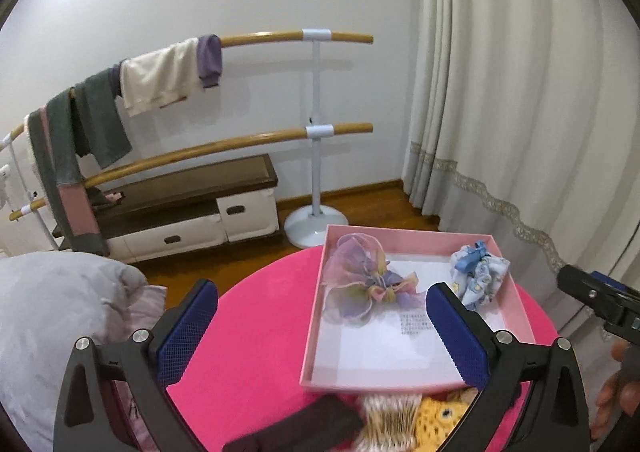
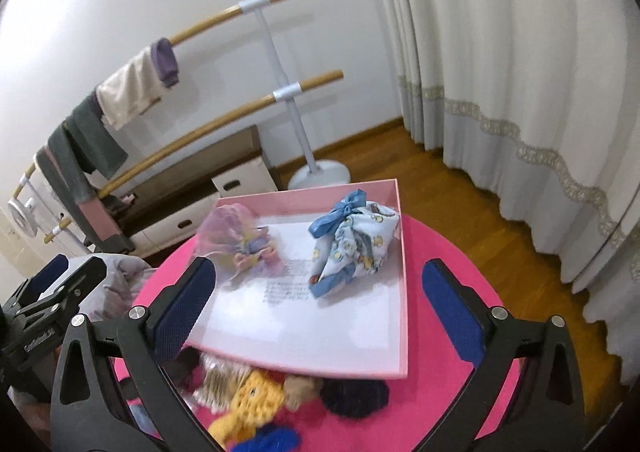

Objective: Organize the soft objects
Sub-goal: 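Withdraw both tools from the box back toward the remaining pile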

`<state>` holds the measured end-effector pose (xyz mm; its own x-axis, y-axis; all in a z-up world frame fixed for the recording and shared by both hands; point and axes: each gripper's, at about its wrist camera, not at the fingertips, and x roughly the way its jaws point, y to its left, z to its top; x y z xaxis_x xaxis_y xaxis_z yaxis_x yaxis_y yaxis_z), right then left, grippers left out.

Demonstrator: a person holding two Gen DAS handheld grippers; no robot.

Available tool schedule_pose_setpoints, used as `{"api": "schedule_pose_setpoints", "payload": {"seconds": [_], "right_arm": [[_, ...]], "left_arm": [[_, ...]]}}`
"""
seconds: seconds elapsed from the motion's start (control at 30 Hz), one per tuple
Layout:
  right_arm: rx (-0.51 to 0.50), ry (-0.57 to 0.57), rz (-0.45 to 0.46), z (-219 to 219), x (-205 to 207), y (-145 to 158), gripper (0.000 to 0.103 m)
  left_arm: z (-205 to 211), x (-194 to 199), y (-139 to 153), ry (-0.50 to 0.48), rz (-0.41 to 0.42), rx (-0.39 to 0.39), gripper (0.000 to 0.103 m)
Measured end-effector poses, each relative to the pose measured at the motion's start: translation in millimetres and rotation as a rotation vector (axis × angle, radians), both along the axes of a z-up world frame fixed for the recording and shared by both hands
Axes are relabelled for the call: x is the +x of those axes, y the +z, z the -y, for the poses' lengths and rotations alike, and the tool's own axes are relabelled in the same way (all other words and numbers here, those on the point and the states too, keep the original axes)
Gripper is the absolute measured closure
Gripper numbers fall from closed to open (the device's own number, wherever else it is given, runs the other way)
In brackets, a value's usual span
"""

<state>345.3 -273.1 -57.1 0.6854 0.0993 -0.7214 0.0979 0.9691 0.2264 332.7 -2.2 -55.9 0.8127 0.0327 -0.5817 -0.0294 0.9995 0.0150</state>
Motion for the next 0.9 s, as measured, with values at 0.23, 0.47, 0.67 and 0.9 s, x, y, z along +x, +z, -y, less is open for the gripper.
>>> {"api": "schedule_pose_setpoints", "payload": {"seconds": [0.23,0.47,0.67,0.9], "right_arm": [[-0.024,0.003,0.079,-16.6,-69.9,15.6,0.0],[-0.059,-0.002,0.11,-32.4,-119.3,18.4,0.0],[-0.062,0.017,0.129,-40.8,-149.6,20.4,0.0],[-0.057,0.043,0.131,-53.7,-167.4,17.8,0.0]], "left_arm": [[-3.9,-99.9,1.3,0.038,0.059,0.003,0.0],[0.7,-186.2,-7.1,0.072,0.09,0.022,0.0],[12.8,-236.0,-6.3,0.068,0.116,0.043,0.0],[21.2,-267.0,-3.4,0.04,0.118,0.029,0.0]]}}
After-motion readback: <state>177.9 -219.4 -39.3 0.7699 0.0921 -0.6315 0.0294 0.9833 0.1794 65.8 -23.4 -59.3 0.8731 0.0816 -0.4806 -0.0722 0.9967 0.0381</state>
